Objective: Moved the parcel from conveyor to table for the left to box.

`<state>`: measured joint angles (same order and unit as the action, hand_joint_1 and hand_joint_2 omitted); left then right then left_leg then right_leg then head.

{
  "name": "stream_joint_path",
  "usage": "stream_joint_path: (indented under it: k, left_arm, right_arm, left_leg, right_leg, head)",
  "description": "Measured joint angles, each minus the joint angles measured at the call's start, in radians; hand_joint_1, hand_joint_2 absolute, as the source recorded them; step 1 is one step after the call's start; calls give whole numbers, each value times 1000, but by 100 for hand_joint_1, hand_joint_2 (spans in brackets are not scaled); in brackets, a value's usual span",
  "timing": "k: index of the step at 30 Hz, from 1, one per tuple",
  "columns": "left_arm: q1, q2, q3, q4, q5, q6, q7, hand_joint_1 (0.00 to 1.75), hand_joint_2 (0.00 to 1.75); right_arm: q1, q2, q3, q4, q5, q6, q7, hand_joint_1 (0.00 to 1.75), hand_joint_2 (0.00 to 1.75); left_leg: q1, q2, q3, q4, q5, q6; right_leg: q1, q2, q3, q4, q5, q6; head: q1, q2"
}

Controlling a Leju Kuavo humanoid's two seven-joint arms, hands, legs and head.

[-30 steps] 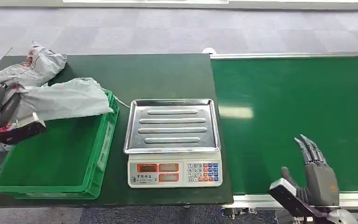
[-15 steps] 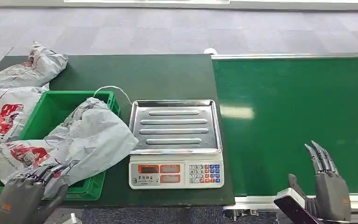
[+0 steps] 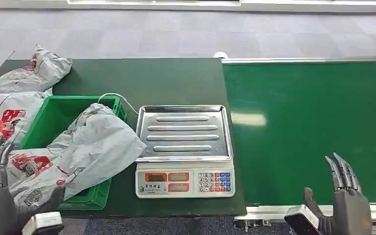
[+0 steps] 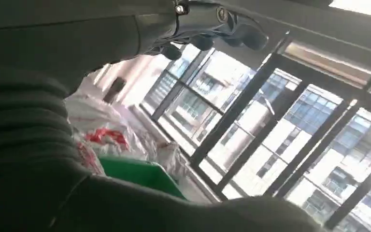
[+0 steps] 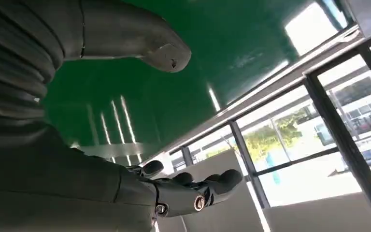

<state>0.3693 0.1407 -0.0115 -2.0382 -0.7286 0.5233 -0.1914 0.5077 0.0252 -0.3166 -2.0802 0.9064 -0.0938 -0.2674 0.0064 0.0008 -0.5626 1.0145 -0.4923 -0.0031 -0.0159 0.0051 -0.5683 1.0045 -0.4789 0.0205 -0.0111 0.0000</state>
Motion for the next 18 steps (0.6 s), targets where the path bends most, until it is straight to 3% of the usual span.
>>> stream_joint_path:
  k: [8,13,18]
  left_arm:
    - [-62,-42,-2,8,54,76,-115,0,0]
    - [-154,-70,-55,65,-172,45,-16,0,0]
    - [-248,-105,-149,134,-200,72,26,0,0]
  right_arm:
    - [-5,6,-1,-3,-6,-16,1,0,175]
    - [-39,5,-1,-2,-64,-32,-15,0,175]
    - [-84,4,50,13,-113,-108,-30,0,175]
  left_leg:
    - [0,0,1,0,0,0]
    - [0,-1,1,0,0,0]
    - [0,-1,2,0,1,0]
  right_leg:
    - [0,0,1,0,0,0]
    - [0,-1,2,0,0,0]
    - [0,0,3,0,2,0]
  head:
    - [0,0]
    - [0,0]
    - [0,0]
